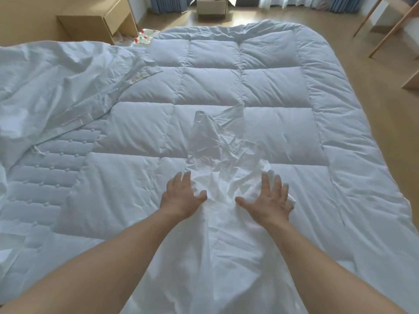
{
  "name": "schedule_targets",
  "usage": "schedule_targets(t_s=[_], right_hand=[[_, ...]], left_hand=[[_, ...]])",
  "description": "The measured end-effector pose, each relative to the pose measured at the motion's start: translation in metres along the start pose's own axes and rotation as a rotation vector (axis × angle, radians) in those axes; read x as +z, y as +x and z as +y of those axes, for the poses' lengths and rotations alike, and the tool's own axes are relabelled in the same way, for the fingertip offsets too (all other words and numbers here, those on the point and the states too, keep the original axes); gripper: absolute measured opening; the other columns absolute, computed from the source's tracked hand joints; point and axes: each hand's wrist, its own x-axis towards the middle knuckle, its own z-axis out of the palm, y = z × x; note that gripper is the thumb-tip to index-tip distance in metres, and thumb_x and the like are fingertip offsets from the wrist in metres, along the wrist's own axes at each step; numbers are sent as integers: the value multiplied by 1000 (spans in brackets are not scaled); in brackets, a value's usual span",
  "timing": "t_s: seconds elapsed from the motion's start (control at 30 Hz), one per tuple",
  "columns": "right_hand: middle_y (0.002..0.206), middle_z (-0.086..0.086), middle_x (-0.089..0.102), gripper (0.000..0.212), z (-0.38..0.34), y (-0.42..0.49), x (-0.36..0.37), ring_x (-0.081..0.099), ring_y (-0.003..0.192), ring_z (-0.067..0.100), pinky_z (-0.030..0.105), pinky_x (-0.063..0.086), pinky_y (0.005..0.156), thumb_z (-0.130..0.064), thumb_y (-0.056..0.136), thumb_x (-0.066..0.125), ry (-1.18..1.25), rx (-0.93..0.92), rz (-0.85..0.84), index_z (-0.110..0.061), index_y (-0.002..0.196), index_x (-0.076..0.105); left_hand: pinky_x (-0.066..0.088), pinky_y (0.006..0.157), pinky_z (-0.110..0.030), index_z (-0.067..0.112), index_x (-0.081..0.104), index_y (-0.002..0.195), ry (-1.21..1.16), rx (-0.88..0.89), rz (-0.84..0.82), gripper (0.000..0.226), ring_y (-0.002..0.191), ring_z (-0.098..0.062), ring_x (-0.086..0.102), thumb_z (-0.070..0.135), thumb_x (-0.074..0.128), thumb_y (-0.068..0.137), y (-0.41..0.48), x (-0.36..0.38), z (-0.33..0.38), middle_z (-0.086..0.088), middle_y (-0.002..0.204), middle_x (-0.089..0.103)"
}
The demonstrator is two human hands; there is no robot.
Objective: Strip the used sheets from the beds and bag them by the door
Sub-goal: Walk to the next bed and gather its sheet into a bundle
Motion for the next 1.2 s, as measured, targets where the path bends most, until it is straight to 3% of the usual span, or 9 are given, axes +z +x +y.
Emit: schedule_targets(t_s=[0.23,0.33,0.43,0.53,0.6,0.67,0.77,0.97,1.2], right_hand=[[164,5,-4,137,-20,81,4,14,148,34,57,23,113,-74,57,77,435,171,-12,-41,152,-16],[160,14,15,139,-40,98,12,34,141,33,46,36,107,-63,59,85,620,113,-53,-39,153,-14],[159,13,26,134,-53,101,18,41,138,32,43,39,108,-52,63,88,688,80,-201,-34,156,-7],[131,7,62,82,-56,94,9,63,113,27,48,53,96,-31,72,86,918,2,-243,-20,142,45],[105,5,73,43,-60,82,-5,72,94,25,48,58,86,-23,78,80,985,-39,-208,-17,118,65],[94,6,75,23,-67,65,-20,73,82,22,42,61,77,-22,83,76,1032,-62,-164,-14,104,71],[78,6,71,12,-77,27,-39,66,69,21,36,54,63,-21,85,72,1099,-92,-101,-10,87,71],[69,4,58,34,-78,-79,-59,54,63,18,33,45,59,-29,83,73,1092,-165,-24,4,86,64],[61,-1,56,44,-39,-236,-38,52,58,16,34,42,59,-51,69,71,1057,-202,19,-7,70,64]], left_hand=[[22,119,-47,18,1,158,-138,-145,-39,106,149,-32,15,62,62,85,93,11,19,-10,165,6],[32,115,-42,20,6,158,-408,-188,2,103,142,-32,33,50,71,83,112,20,30,-11,159,28],[45,92,-33,17,26,153,-575,-173,-6,75,121,-30,53,31,64,90,112,25,45,-10,142,49],[47,65,-30,12,67,97,-587,-81,-11,16,81,-27,62,20,55,89,105,11,57,-8,92,68],[37,46,-22,20,56,52,-676,-67,5,32,51,-16,49,20,55,84,92,-8,63,6,55,53],[28,38,-17,21,45,36,-729,-70,27,43,36,-9,36,26,56,77,76,-28,64,14,40,38],[28,43,-22,21,43,46,-737,-15,69,29,43,-13,33,39,53,66,37,-56,64,11,46,36],[40,58,-31,5,53,57,-771,30,237,64,56,-17,49,53,45,99,-66,-79,48,1,56,52],[31,43,-25,18,34,42,-826,65,301,62,40,-9,33,46,49,95,-222,-51,-2,9,41,33]])
